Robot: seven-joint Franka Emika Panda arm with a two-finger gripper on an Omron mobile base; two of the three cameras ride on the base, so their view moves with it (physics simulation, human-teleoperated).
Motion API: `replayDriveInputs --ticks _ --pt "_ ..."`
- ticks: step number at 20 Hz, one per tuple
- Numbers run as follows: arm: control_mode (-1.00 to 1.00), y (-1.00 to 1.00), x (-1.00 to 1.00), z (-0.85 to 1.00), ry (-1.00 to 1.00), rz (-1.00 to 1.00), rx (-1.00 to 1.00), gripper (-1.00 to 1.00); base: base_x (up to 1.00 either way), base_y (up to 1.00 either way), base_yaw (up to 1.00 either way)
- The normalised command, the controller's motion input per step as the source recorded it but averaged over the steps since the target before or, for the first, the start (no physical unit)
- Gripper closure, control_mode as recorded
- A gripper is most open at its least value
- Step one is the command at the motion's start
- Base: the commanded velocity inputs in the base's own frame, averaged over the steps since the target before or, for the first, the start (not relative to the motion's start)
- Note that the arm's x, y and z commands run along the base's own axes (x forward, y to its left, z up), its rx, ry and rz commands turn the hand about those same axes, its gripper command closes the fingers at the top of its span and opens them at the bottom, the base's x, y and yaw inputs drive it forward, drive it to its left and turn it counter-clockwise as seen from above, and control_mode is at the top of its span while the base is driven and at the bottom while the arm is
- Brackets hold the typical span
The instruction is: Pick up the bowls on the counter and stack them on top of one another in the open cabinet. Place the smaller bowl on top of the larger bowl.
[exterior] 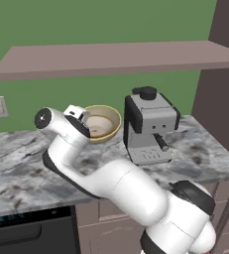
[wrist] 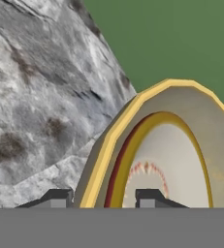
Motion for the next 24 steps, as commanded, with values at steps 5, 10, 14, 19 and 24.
replayDriveInputs --ticks 5,10,14,19,24 --pt "-1.00 0.00 -0.33 0.46 -0.12 0.00 0.01 1.00 0.00 0.00 0.00" --pt "-1.00 -0.05 -0.29 0.46 -0.11 0.00 0.02 1.00 0.00 0.00 0.00" --pt "-1.00 -0.13 -0.27 0.45 -0.10 0.00 0.03 1.00 0.00 0.00 0.00" --pt "-1.00 -0.14 -0.21 0.42 -0.05 0.00 0.04 1.00 0.00 0.00 0.00" --pt "-1.00 -0.19 -0.14 0.42 -0.03 0.00 0.04 1.00 0.00 0.00 0.00"
